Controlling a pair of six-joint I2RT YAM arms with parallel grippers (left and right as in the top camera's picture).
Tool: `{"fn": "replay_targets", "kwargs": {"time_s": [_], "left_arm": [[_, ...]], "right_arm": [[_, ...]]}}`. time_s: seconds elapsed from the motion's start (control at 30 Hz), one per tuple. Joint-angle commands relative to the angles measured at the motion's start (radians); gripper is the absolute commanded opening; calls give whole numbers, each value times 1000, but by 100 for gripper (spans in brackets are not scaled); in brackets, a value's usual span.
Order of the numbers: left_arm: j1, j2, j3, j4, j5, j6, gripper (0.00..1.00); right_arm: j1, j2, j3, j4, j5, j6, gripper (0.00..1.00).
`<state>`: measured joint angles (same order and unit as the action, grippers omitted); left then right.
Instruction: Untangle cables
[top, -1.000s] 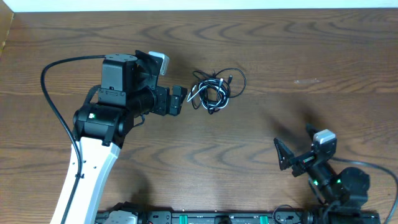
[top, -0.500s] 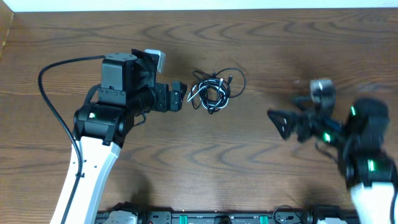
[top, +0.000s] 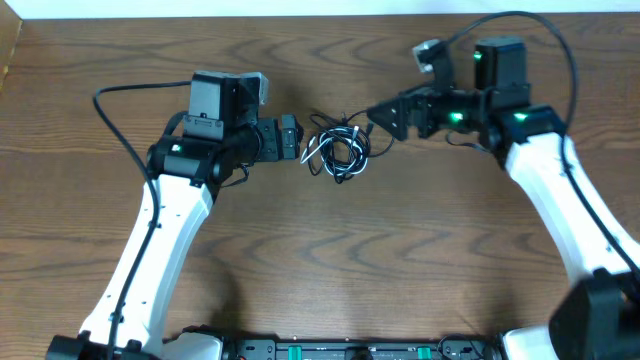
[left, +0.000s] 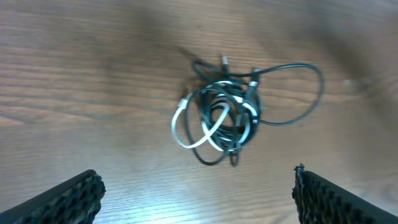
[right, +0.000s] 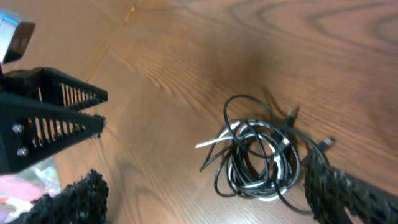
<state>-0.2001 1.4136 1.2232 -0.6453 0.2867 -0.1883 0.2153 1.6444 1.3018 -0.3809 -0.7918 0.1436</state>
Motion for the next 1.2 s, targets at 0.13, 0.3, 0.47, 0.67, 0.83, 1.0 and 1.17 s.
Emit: {"fn": "replay_targets", "kwargs": {"time_s": [0.13,0.3,0.47,0.67,0.83,1.0,1.17], "left_arm": [[64,2,21,-1,-195,-17,99],[181,2,21,-19,-195,-17,99],[250,2,21,-58,-194,-16,99],[255,3,21,-73,-194,-16,99],[255,4,21,-73,-193,-16,99],[255,4,21,-73,-180,-16,99],[255,4,21,-72,-148,-16,99]], "right_arm": [[121,180,18,104,-4,205,62],[220,266,18,53,184,300,47],[283,303,18,29,306,354,42],[327,321,18,26,393,388,36],[360,361,18,50,442,428,28],[356,364,19,101,439,429,16],[329,349,31,119,367,428,1]]}}
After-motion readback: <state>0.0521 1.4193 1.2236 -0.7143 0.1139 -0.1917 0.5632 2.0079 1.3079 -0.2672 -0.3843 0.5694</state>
